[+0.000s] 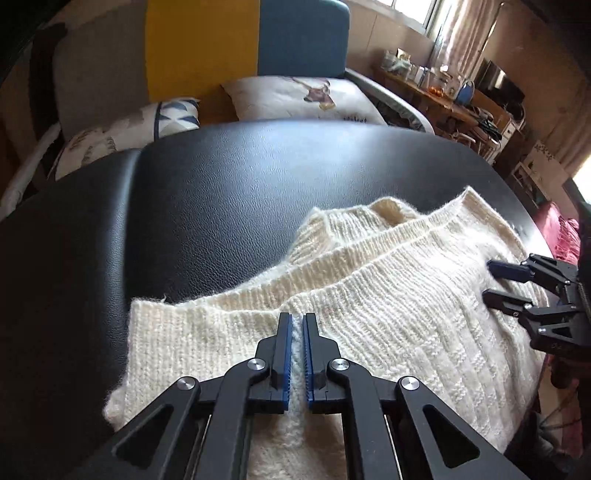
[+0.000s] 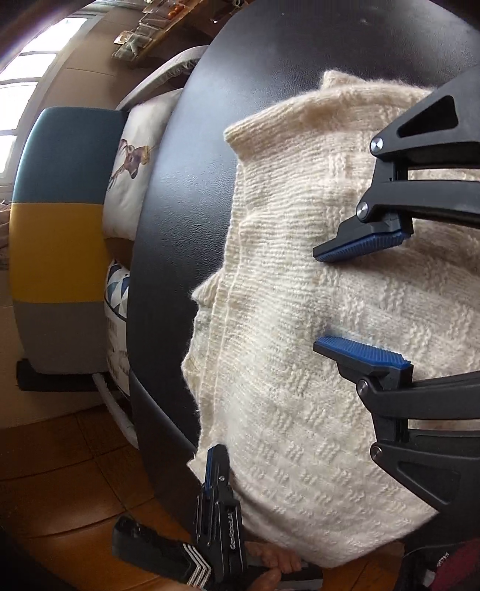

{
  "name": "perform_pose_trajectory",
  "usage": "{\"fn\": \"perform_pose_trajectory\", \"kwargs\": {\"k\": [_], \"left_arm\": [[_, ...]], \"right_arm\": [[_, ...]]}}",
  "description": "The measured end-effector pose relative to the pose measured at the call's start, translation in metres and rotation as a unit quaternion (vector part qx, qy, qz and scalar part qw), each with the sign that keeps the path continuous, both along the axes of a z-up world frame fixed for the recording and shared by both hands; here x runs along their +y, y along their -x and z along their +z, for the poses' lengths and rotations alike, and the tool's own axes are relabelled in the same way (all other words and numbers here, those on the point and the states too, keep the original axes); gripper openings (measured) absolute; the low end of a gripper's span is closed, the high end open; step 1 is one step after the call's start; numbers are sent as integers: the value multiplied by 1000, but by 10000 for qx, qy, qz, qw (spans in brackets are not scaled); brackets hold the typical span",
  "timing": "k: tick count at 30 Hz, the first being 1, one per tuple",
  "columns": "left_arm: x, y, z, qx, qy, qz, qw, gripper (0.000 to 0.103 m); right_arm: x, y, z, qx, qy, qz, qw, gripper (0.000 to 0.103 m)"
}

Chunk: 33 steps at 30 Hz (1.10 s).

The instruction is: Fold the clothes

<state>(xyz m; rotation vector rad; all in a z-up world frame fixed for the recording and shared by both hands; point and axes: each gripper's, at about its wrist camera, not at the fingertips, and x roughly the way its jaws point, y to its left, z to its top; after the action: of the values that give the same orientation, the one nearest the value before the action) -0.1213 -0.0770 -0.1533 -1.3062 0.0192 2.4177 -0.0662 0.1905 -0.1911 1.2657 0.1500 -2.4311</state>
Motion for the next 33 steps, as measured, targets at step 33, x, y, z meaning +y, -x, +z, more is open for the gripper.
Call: {"fn": "perform_pose_trajectory", "kwargs": {"k": [33], "left_arm": [[-14,-35,4,531,-651,986,9916,21]], "right_arm": [[18,15,12,154,-636,-773,9949,40]]}}
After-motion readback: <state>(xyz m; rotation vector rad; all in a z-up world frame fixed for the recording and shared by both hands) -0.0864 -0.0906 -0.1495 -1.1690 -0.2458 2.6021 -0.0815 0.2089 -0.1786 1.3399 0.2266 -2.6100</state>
